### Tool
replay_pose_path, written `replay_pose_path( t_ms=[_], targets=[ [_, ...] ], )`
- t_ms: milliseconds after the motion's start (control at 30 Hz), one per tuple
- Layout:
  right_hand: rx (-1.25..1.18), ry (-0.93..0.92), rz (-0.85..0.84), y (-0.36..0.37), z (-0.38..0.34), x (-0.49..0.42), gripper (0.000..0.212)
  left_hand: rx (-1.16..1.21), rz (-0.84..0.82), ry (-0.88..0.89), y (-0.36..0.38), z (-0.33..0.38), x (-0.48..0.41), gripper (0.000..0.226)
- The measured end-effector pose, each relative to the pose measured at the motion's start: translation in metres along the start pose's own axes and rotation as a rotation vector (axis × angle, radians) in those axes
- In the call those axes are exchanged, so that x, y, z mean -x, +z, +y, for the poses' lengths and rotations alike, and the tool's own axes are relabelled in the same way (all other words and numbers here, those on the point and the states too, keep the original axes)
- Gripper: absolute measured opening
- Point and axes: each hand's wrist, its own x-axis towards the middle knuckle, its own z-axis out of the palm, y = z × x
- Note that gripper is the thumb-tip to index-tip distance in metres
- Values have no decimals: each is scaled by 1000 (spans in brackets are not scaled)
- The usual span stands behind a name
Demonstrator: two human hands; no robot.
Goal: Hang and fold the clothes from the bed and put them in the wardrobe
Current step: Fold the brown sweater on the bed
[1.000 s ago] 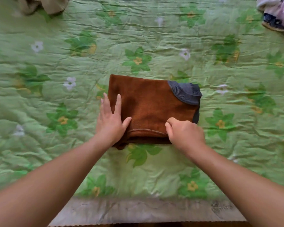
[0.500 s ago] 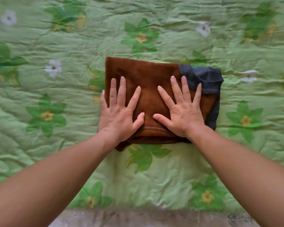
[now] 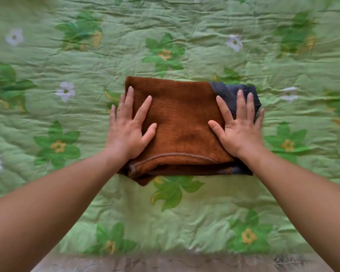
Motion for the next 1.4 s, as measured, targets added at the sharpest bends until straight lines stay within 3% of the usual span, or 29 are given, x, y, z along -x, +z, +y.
replay_pose_path(
  t_ms=[100, 167, 233, 333, 467, 600, 767, 867, 933, 1033, 1100, 1167, 1267, 1400],
  targets=[
    [72, 10, 43, -10, -10, 9, 72, -61, 37, -12, -6, 5, 6, 78],
    [62, -99, 82, -15, -28, 22, 78, -109, 79, 77, -5, 14, 20, 80],
    [38, -246, 26, -9, -47, 35, 81, -165, 63, 192, 1, 21, 37, 80],
    [75, -247, -59, 0, -59, 39, 82, -221, -3, 183, 5, 22, 39, 81],
    [-98, -214, -5, -5, -52, 37, 80, -22, -9, 179, 0, 18, 30, 83],
    [-356, 203, 220, -11, -26, 55, 77, 576, 107, -170, -13, 0, 35, 77],
    [-690, 425, 296, -24, -22, 46, 94, 1016, 14, -448, -32, 1, 37, 84],
    [-969, 752, 139, -42, -12, 34, 101, 1138, -122, -433, -46, -1, 34, 91],
    [-1185, 823, -50, -51, -1, 29, 87, 1125, -188, -409, -56, 0, 32, 90],
    [-1398, 839, -409, -63, 15, 22, 50, 1058, -262, -381, -63, 2, 28, 88],
    [-1467, 803, -526, -65, 23, 21, 37, 1048, -282, -360, -63, 1, 26, 87],
    [-1447, 740, -474, -63, 25, 20, 36, 1049, -287, -335, -62, -1, 26, 83],
    [-1322, 625, -247, -63, 16, 24, 42, 1010, -286, -300, -67, 2, 27, 71],
    [-1015, 406, -162, -95, 8, 42, 38, 986, -268, -275, -97, 22, 26, 61]
  ],
)
